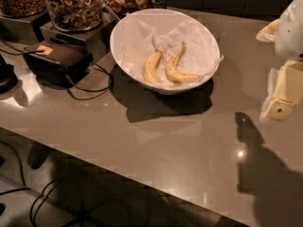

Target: Pick banana from white bowl

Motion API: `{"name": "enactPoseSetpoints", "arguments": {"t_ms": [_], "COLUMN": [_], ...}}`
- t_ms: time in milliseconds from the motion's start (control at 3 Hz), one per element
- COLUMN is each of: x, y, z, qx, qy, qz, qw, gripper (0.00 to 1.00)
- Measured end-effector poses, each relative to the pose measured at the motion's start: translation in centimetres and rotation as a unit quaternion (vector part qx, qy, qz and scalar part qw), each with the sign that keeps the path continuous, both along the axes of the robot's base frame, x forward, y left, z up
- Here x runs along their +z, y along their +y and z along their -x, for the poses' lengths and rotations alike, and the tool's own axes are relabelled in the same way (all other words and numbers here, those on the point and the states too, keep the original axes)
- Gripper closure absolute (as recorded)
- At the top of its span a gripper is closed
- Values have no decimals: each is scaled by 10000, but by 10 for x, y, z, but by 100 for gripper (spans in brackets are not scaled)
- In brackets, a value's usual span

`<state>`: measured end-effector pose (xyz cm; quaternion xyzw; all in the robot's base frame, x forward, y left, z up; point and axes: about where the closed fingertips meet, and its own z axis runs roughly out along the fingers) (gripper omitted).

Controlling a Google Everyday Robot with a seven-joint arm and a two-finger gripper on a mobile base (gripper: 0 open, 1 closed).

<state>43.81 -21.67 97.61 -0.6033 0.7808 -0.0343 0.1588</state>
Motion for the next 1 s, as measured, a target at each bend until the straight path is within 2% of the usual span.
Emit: {"name": "enactPoseSetpoints", "arguments": {"t_ms": [333, 667, 1000], "x": [0, 10, 28], "y": [0, 14, 41], "z": [0, -7, -33], "qx": [-1, -236, -600], "qy": [0, 50, 75], "qz": [1, 163, 488], "qw": [10000, 9996, 9970], "gripper": [0, 0, 0]}}
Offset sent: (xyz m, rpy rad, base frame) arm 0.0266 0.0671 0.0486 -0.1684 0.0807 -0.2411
